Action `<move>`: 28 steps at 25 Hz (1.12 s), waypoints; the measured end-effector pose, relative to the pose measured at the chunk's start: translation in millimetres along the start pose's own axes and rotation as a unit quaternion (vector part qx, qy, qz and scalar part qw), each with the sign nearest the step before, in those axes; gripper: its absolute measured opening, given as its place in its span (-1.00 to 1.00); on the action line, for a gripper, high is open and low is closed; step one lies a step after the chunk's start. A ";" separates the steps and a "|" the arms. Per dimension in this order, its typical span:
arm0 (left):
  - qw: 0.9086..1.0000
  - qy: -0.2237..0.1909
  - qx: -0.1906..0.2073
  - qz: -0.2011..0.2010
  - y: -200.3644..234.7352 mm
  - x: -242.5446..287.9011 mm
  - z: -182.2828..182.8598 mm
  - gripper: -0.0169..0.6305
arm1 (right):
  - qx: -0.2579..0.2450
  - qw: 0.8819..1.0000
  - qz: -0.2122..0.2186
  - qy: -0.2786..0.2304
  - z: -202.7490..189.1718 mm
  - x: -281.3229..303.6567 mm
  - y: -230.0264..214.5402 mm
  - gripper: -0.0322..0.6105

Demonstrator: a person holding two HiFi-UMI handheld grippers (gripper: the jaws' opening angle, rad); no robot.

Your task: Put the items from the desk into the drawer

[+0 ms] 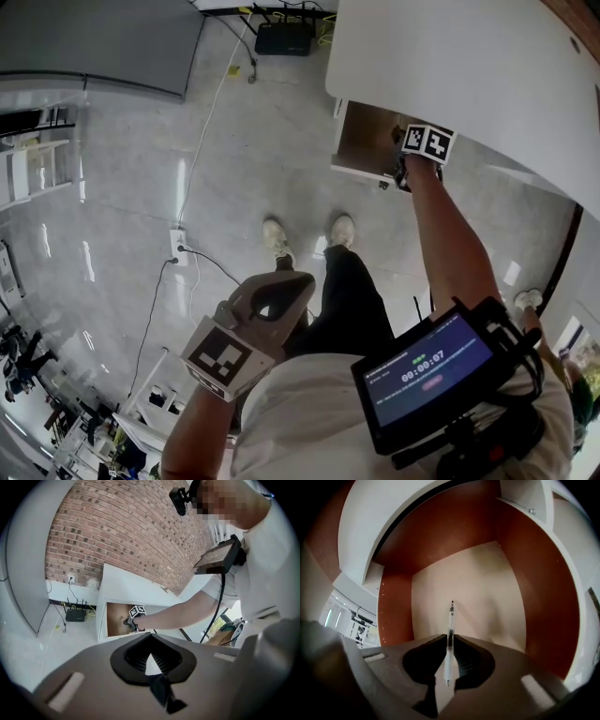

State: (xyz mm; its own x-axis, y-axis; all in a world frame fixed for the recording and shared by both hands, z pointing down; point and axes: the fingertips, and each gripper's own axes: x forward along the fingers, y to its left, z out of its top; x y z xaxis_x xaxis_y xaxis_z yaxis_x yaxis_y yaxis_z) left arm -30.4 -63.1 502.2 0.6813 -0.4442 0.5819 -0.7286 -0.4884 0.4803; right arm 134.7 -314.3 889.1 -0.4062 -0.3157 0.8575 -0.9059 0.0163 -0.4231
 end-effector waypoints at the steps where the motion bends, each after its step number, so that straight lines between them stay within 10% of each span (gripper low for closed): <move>1: 1.000 0.001 0.000 0.000 1.4 -0.7 -1.8 -0.92 | 0.001 1.000 0.002 0.002 -0.4 0.8 0.6 -0.75; 28: 0.995 -0.025 0.071 -0.070 -34.0 -43.3 36.3 -0.92 | -0.084 0.996 0.011 -0.007 -15.0 -131.0 52.9 -0.72</move>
State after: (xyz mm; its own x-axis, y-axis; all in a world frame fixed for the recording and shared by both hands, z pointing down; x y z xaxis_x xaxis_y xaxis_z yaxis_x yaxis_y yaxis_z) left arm -32.6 -54.6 436.9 0.7810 -0.3989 0.4806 -0.6110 -0.6475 0.4555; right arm 138.2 -257.8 758.8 -0.4252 -0.3273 0.8438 -0.9047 0.1813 -0.3855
